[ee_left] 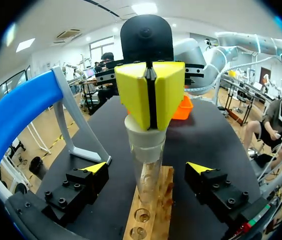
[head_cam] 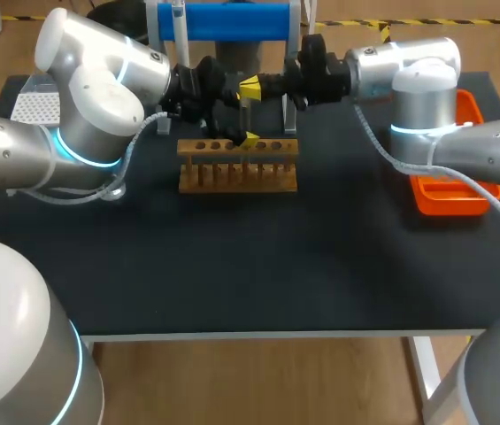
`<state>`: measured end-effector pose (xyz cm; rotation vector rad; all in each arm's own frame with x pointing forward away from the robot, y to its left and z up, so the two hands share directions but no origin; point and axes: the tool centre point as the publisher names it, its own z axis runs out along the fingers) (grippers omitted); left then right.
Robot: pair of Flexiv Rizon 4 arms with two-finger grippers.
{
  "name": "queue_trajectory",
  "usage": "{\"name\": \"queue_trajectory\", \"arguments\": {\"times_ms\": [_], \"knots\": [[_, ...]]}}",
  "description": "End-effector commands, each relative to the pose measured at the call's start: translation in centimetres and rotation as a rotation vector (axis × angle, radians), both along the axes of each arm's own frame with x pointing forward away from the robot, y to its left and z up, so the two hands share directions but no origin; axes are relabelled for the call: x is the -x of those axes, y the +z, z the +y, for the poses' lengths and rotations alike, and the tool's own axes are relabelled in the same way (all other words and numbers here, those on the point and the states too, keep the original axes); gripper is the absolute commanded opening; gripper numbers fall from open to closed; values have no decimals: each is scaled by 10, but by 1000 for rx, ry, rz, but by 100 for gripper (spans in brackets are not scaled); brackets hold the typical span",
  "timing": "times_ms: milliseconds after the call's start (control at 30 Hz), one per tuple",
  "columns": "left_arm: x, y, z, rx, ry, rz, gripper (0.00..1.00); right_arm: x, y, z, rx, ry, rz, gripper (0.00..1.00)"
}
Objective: Invert the test tube, pick up the pipette, mount the tip to pipette, aspirate from beaker and dispense into the tube, eject the tip, return the pipette, and cap with the stopper.
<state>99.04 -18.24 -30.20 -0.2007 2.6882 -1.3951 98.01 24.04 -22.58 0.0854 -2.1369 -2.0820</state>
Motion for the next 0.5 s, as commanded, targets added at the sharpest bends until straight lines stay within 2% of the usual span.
{"name": "queue_trajectory", "arguments": {"times_ms": [33, 300, 500], "knots": [[-1, 0, 0, -2, -4, 3, 100, -1, -14, 1, 3, 9, 8, 0], [-1, 0, 0, -2, -4, 3, 100, -1, -24, 1, 16, 9, 22, 0], [-1, 0, 0, -2, -4, 3, 100, -2, -2, -2, -28, -2, 4, 0]]}}
